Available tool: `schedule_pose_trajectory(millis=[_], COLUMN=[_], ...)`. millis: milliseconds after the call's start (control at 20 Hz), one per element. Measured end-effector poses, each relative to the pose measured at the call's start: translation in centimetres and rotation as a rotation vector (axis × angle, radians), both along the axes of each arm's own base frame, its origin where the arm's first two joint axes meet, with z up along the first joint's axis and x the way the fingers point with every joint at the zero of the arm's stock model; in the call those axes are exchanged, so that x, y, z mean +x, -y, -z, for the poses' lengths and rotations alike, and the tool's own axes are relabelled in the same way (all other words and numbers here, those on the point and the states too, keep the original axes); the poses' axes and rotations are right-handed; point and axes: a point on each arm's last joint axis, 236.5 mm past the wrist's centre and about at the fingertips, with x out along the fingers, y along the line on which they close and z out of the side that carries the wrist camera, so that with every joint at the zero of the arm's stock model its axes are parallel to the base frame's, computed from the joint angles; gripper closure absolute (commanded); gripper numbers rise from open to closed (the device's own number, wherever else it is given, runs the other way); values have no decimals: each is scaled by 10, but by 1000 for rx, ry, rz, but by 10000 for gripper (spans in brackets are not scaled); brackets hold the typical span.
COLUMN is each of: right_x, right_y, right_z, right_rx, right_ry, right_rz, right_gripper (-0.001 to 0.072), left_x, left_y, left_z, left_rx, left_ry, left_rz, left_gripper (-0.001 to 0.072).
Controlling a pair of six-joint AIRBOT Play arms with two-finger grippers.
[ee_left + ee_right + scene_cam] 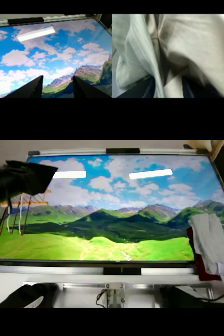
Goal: Fold the shirts.
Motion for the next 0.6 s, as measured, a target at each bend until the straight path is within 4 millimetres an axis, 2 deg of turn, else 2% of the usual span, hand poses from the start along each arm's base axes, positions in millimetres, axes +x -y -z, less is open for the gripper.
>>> schedule_pose_trajectory(millis=[50,250,400,600], right_x=[4,20,30,51], right_y=[-5,-30,-53,-89], right_z=[-1,-1,5,42], right_rx=[5,48,110,304], right_ry=[7,34,43,30], right_rz=[-16,-86,-131,-241], right_gripper=[39,39,39,39], left_x=[0,2,7,15], left_y=[0,1,4,8], left_z=[0,6,22,44], left_rx=[0,8,25,50], left_ry=[0,-12,-43,-89], left_rz=[0,0,0,1], left_gripper=[243,243,243,256])
